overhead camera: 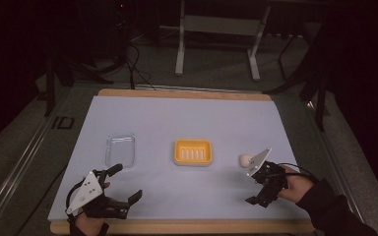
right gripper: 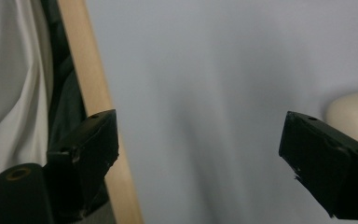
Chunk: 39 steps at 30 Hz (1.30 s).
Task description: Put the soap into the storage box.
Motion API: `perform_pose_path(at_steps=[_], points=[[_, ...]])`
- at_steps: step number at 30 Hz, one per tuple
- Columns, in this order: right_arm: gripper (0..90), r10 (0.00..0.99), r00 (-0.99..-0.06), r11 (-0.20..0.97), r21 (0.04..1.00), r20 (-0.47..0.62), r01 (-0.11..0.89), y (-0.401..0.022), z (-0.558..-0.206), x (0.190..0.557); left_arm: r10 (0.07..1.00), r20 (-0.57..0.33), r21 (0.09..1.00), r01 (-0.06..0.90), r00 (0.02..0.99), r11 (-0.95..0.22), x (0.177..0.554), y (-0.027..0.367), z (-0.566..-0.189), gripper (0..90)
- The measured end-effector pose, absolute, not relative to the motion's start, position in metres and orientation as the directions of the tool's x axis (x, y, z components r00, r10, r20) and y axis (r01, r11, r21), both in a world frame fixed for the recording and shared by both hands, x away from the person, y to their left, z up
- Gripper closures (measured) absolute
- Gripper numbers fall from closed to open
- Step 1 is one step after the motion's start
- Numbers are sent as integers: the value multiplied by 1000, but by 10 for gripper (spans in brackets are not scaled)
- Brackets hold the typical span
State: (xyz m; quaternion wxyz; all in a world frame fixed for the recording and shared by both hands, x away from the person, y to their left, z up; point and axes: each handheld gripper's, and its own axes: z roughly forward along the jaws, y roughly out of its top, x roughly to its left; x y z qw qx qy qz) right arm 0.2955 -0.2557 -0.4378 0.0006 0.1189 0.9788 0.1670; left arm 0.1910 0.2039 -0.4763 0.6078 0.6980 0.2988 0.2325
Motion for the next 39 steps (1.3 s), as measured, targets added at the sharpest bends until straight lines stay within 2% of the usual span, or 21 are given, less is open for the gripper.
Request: perform_pose_path(at_steps=[5, 20, 31, 37, 39], points=[[118, 217, -976, 941, 262, 19, 214, -250, -436, 297, 698, -40, 987, 135, 715, -81, 191, 204, -476, 12], [125, 171, -981, 985, -2, 92, 171, -235, -447, 305, 693, -36, 986, 139, 720, -94, 191, 203, -477, 12], [127, 135, -984, 991, -12, 116, 135, -234, -441, 302, 688, -40, 985, 144, 725, -94, 192, 202, -477, 12], [134, 102, -993, 994, -48, 66, 99, -235, -446, 305, 686, -44, 984, 149, 726, -95, 192, 202, -477, 11], [146, 96, -993, 995, -30, 70, 94, -236, -445, 307, 685, -45, 984, 150, 727, -95, 192, 202, -477, 12]])
